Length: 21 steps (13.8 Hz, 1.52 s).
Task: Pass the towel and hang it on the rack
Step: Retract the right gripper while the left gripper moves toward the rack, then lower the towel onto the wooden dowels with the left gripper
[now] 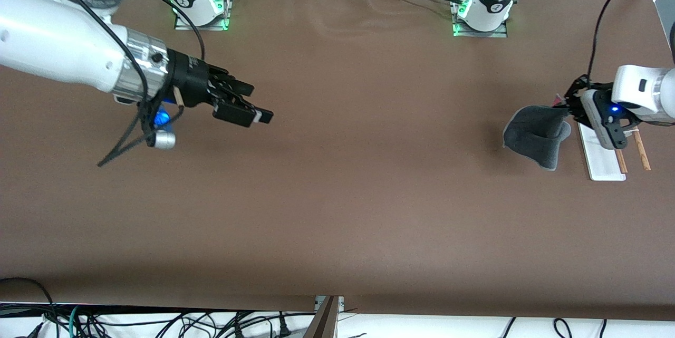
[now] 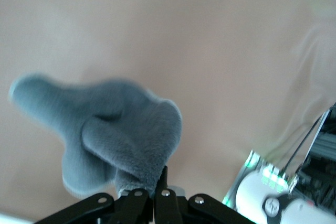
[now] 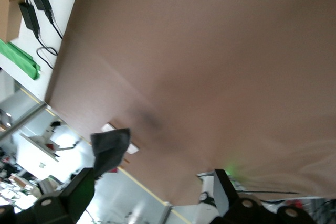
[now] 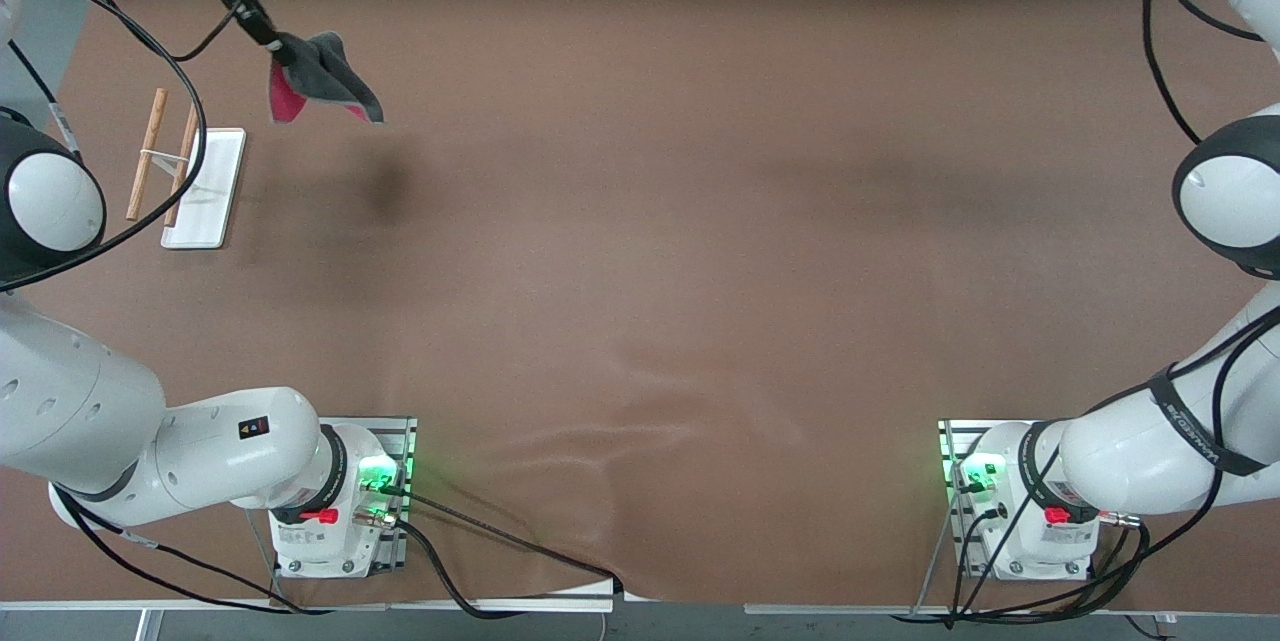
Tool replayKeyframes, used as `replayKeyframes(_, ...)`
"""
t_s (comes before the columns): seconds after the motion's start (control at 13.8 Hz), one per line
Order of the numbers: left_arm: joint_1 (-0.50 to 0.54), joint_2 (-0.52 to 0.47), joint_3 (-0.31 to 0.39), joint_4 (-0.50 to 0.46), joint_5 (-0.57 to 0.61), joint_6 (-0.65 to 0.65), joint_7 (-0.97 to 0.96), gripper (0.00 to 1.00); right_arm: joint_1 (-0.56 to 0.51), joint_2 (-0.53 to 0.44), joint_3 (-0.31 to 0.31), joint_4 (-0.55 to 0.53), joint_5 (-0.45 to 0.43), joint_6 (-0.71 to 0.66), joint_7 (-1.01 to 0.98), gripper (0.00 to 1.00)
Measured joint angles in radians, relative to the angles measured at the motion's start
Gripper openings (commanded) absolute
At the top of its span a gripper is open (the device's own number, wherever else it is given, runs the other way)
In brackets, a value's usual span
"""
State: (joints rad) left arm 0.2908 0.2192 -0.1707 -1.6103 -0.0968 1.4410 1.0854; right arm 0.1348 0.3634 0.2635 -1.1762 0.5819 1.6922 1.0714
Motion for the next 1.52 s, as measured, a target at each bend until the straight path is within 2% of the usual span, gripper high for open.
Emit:
replayKeyframes(0.22,0.003,0.062,-0.009,0.046,0.199,-0.091,0.061,0.0,-0.006,-0.09,-0.071,-0.066,-0.063,-0.112,-0.21,1.0)
replayKeyframes(0.36,0.002,0.093,-0.015,0.079,0.3,-0.128,0.078,0.0,-0.034,-0.153,-0.098,-0.139,-0.135,-0.174,-0.39,1.0)
replayKeyframes(0.65,-0.006,0.113,-0.018,0.119,0.521,-0.163,0.232,0.0,-0.076,-0.243,-0.113,-0.239,-0.343,-0.22,-0.663,1.0)
replayKeyframes(0.87,-0.071,0.117,-0.026,0.149,0.678,-0.218,0.28,0.0,-0.076,-0.285,-0.126,-0.277,-0.493,-0.226,-0.823,1.0)
replayKeyframes(1.16,-0.099,0.117,-0.011,0.157,0.763,-0.256,0.28,0.0,-0.079,-0.294,-0.193,-0.294,-0.553,-0.231,-0.956,1.0)
replayKeyframes(1.38,-0.089,0.117,0.003,0.166,0.862,-0.319,0.28,0.0,-0.078,-0.294,-0.195,-0.3,-0.561,-0.233,-0.961,1.0)
replayKeyframes(1.52,-0.081,0.117,0.004,0.177,0.878,-0.338,0.279,0.0,-0.076,-0.294,-0.193,-0.3,-0.569,-0.232,-0.961,1.0)
